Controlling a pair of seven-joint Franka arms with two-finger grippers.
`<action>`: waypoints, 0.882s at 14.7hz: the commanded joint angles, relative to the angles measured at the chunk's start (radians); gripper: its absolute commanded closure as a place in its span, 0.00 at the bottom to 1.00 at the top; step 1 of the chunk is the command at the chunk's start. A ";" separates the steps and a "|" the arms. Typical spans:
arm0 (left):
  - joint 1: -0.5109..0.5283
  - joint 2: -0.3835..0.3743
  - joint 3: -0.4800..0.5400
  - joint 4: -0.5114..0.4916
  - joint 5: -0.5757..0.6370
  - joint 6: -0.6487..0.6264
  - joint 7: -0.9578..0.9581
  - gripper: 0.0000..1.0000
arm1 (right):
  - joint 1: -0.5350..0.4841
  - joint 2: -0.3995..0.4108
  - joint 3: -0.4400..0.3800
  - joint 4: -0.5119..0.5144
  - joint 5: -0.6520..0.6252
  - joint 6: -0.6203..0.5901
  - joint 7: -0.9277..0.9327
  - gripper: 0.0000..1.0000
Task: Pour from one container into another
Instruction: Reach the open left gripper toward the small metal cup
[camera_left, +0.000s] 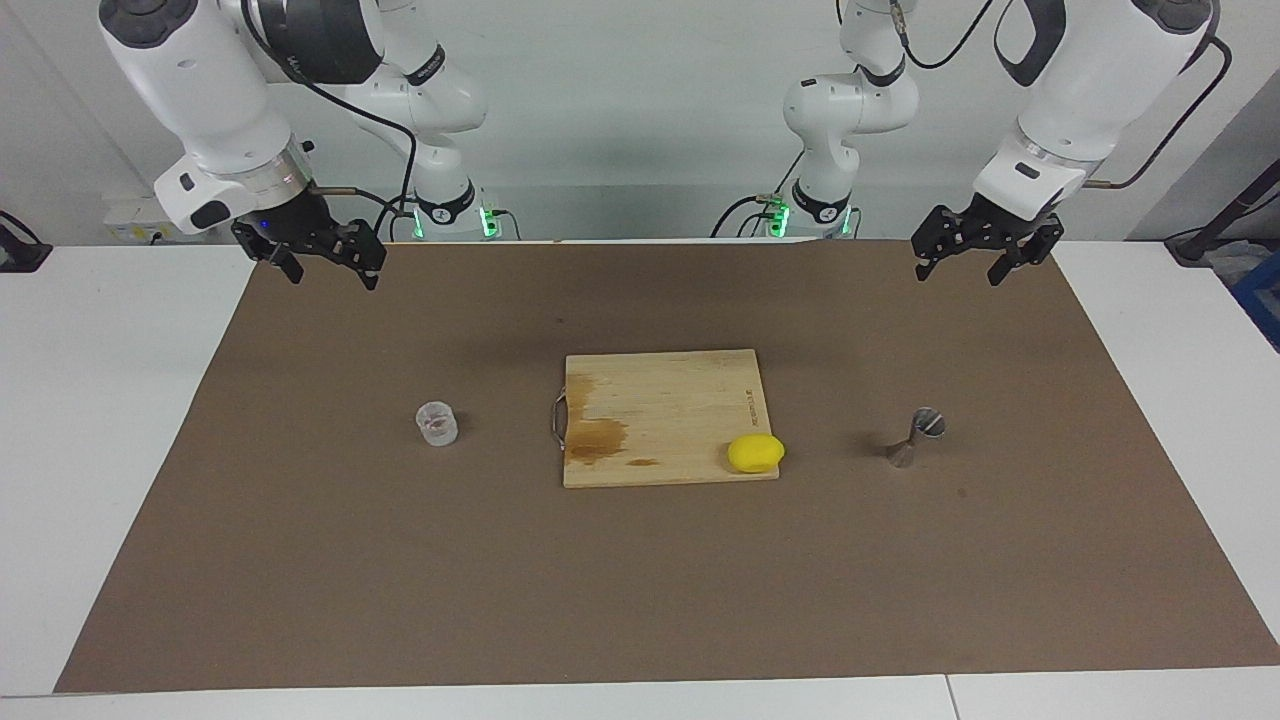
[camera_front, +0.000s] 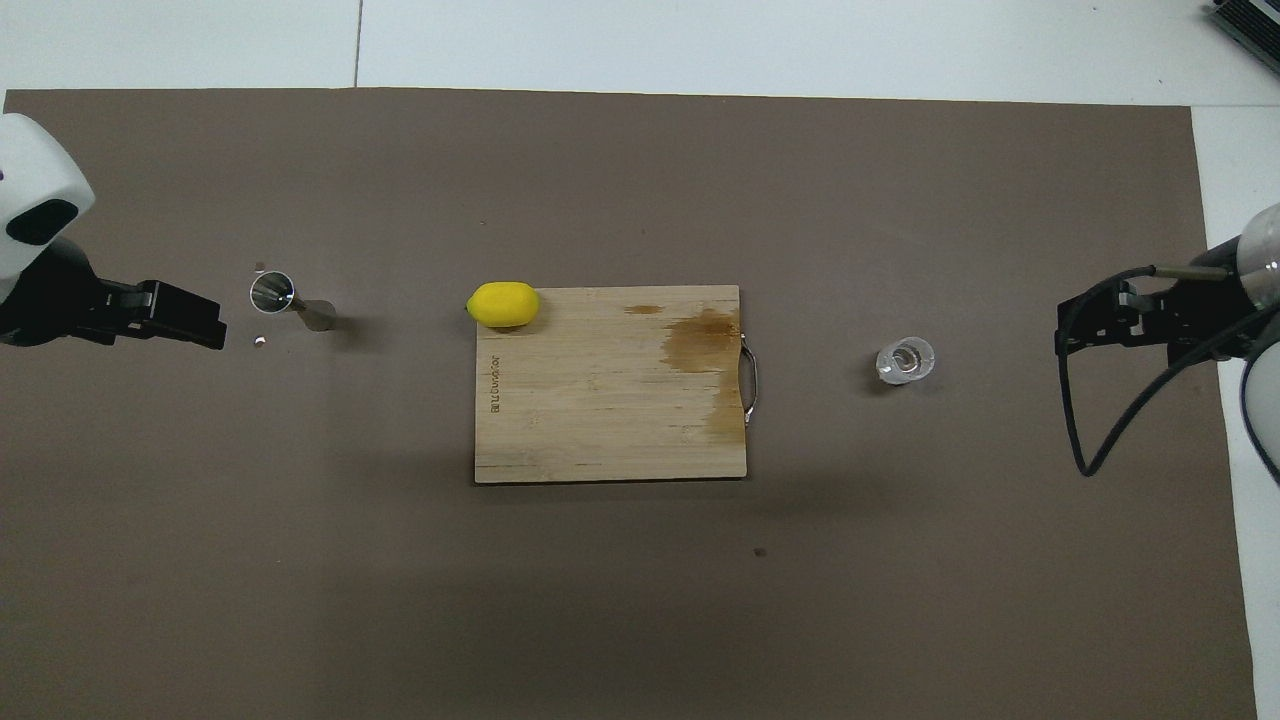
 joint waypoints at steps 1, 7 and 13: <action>0.016 0.071 0.002 0.044 -0.056 -0.031 -0.062 0.00 | -0.009 -0.013 0.005 -0.011 -0.009 -0.002 -0.021 0.00; 0.080 0.168 0.003 0.030 -0.261 0.038 -0.349 0.00 | -0.009 -0.012 0.005 -0.011 -0.009 -0.002 -0.021 0.00; 0.080 0.237 0.008 -0.002 -0.350 0.145 -0.600 0.00 | -0.009 -0.013 0.005 -0.011 -0.009 -0.002 -0.021 0.00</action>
